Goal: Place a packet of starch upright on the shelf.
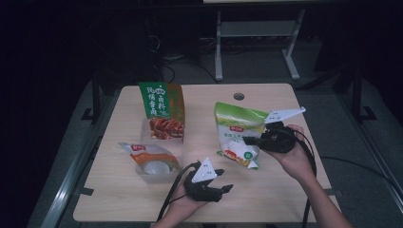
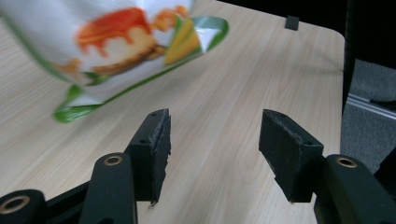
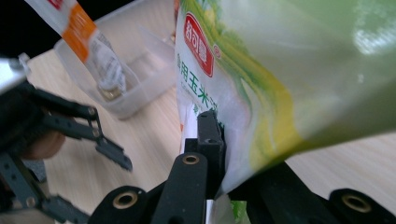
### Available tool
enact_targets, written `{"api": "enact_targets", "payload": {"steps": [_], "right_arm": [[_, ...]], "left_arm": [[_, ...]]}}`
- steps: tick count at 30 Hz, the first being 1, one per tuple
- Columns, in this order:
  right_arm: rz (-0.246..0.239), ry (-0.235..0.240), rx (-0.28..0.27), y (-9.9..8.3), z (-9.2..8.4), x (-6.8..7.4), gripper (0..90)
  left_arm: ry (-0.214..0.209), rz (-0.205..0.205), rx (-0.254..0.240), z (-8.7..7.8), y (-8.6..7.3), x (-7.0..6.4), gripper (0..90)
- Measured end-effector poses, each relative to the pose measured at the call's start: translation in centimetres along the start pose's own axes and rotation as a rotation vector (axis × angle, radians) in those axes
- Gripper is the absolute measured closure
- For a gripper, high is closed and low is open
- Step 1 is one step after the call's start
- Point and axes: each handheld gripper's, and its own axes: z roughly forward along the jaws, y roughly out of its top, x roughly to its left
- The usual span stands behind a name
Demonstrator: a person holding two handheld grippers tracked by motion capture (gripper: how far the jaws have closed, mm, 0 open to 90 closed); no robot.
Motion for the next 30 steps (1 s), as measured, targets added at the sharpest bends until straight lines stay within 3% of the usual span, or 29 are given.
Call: {"api": "enact_targets", "payload": {"steps": [4, 14, 30], "right_arm": [[-0.014, 0.023, -0.004, 1.3, 0.7, 0.6, 87.0], [-0.047, 0.069, 0.009, 3.6, 2.8, 1.5, 87.1], [-0.114, 0.159, -0.021, 8.4, 6.7, 4.0, 87.5]], "left_arm": [[-0.012, 0.009, 0.015, -0.3, -0.4, 0.0, 42.3], [-0.032, -0.002, -0.004, -0.4, -0.9, -0.1, 41.0], [-0.063, -0.015, -0.011, -0.5, -1.6, -0.4, 39.8]]}}
